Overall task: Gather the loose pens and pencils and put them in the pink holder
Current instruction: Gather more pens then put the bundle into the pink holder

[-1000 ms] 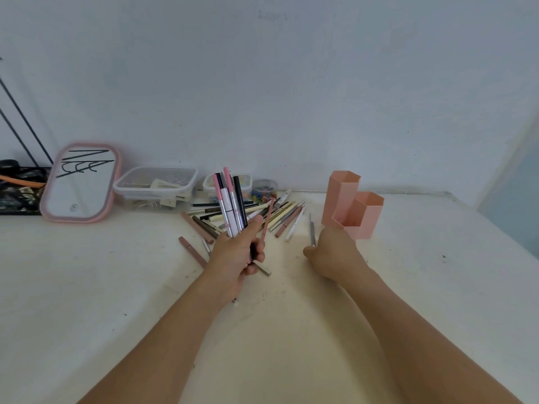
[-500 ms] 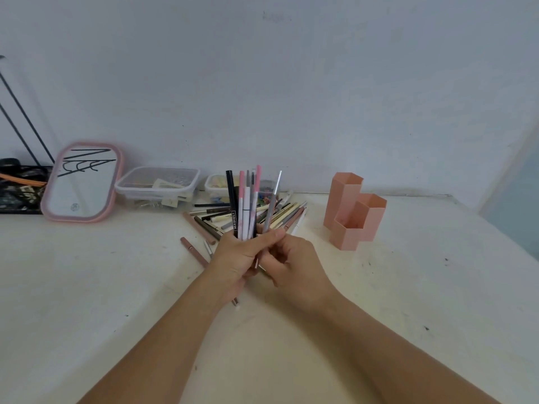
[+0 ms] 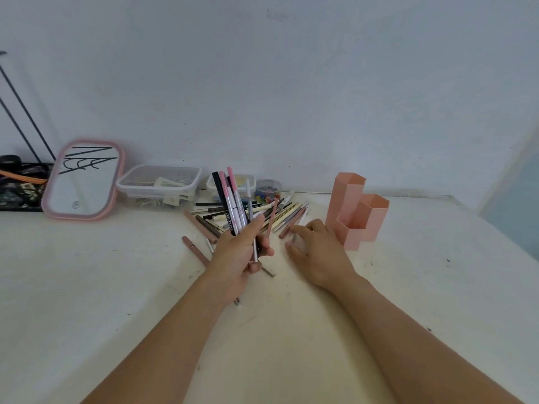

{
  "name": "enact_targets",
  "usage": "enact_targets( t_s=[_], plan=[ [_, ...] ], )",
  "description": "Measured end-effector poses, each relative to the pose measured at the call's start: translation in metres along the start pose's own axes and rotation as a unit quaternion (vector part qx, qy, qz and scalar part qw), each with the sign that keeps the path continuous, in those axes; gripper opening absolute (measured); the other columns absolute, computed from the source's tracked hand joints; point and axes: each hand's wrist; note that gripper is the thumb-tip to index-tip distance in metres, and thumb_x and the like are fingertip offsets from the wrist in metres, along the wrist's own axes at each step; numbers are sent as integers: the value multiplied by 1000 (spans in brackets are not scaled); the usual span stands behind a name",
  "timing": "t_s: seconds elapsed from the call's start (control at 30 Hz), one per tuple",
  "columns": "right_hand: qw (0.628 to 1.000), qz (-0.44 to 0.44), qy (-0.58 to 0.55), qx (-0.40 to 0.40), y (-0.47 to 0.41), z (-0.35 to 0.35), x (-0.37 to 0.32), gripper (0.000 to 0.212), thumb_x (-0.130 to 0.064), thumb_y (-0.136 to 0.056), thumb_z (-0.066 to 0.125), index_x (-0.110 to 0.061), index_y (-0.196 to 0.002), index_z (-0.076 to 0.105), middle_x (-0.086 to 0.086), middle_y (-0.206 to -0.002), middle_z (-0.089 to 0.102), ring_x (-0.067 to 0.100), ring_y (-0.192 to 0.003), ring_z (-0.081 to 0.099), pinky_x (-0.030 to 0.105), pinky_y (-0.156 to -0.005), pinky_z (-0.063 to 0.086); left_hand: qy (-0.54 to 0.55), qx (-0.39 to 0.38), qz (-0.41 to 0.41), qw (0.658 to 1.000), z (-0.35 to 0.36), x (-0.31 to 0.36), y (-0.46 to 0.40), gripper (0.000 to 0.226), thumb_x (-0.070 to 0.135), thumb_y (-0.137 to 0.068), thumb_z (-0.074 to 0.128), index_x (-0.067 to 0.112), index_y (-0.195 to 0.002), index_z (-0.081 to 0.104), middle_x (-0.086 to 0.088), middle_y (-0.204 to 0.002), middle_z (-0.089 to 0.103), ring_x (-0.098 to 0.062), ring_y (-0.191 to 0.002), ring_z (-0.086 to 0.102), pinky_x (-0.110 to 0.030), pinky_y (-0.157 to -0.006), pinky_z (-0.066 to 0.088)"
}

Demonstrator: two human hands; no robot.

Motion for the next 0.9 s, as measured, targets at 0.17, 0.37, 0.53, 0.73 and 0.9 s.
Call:
enact_targets(
  t_s=[0.17, 0.37, 0.53, 0.73, 0.9],
  plan=[
    [997, 53, 7, 50, 2, -5, -5, 23, -36, -98, 53, -16, -104, 62, 5, -106, 56, 24, -101, 54, 38, -87, 49, -4, -32, 10, 999, 1, -1, 5, 27, 37, -89, 74, 13, -91, 61, 2, -56, 54, -8, -49, 56, -17, -35, 32],
    [992, 110, 2, 60, 12, -22, -7, 16, -3, -94, 52, -11, -80, 51, 9, -97, 52, 22, -78, 50, 29, -59, 38, -10, -36, 30, 999, 1, -4, 5, 39, 32, -79, 81, 9, -102, 58, 4, -53, 44, -7, -42, 40, -16, -31, 23],
    [988, 117, 83, 48, 24, -35, -5, 38, -7, -92, 54, -17, -63, 30, 2, -83, 41, 26, -74, 44, 32, -54, 28, -1, -19, 23, 1000, 1, -2, 1, 28, 29, -86, 77, 17, -82, 53, 5, -50, 42, -6, -39, 33, -16, -31, 18],
    [988, 98, 116, 33, 25, -38, 2, 37, -6, -90, 53, -16, -62, 31, -1, -76, 35, 26, -71, 44, 31, -54, 30, 4, -15, 9, 1000, -2, -3, -3, 25, 33, -94, 69, 17, -102, 51, 6, -55, 38, -7, -44, 27, -18, -33, 20],
    [997, 56, 12, 59, 24, -59, -1, 20, -16, -91, 59, -16, -72, 58, 0, -71, 58, 21, -65, 55, 33, -58, 48, -10, -26, 19, 999, -2, -4, -2, 27, 34, -96, 66, 14, -108, 52, 4, -55, 42, -7, -43, 36, -17, -32, 24]
  ],
)
Point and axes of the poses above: each hand's wrist, its own y-axis away from the middle knuckle, its own z-axis out of the palm, x = y × z
